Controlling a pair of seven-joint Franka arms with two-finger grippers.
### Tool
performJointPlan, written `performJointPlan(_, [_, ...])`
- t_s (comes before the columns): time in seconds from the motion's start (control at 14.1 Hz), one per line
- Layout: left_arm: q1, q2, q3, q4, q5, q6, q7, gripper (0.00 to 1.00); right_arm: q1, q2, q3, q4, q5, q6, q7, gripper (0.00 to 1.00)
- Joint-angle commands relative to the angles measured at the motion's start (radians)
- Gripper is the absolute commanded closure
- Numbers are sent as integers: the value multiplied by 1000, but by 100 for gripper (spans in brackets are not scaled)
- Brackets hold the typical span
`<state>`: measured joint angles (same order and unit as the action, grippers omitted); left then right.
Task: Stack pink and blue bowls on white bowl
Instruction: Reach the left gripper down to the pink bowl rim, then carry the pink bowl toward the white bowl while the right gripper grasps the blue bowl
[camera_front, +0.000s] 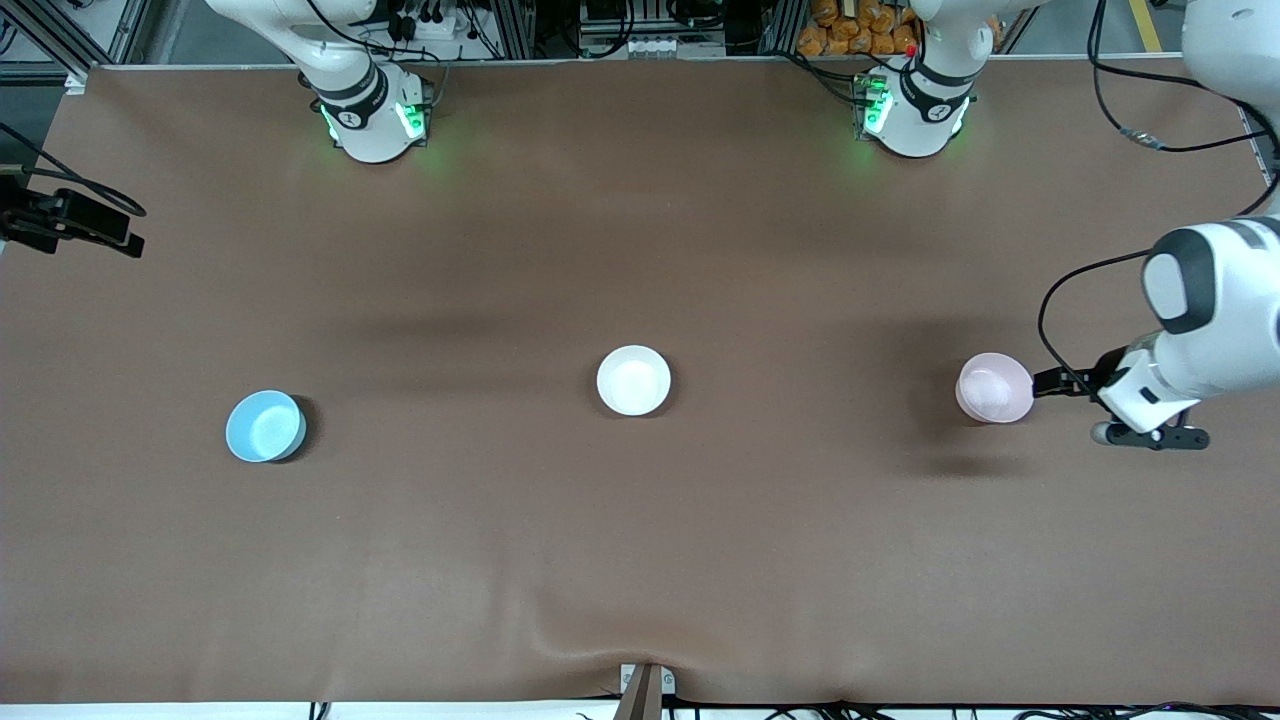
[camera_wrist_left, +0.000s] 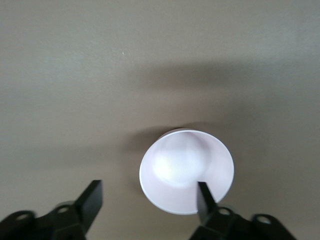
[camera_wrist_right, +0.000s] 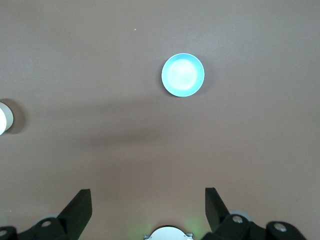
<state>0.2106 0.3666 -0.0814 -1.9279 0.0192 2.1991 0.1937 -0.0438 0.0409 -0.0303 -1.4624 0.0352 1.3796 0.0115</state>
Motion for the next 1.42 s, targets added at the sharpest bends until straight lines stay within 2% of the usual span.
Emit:
performJointPlan(0.0, [10,6,-4,-91,24,111,6,24,-24,20,3,16,-12,1,13,0])
performJointPlan(0.21, [19,44,-4,-92,25,151,35,29,-51,45,4,17,-5,48,7,0])
performJointPlan(0.36, [35,54,-4,-94,25,156,50,37,-45,68,6,19,-8,68,4,0])
performJointPlan(0.5, [39,61,-4,-94,25,159,65,52,-41,83,6,19,-9,70,2,0])
performJointPlan(0.64, [41,72,-4,-94,25,159,70,63,-41,106,6,19,-18,76,2,0])
performJointPlan(0.78, [41,83,-4,-92,25,159,70,72,-36,138,7,19,-81,76,4,0])
performJointPlan(0.92, [41,89,-4,-92,25,166,70,77,5,215,9,19,-168,97,13,0])
performJointPlan(1.07, [41,89,-4,-92,25,166,72,100,-1,278,9,17,-179,162,-1,0])
performJointPlan(1.35, [35,54,-18,-56,24,145,81,100,-1,391,9,7,-173,321,-1,0])
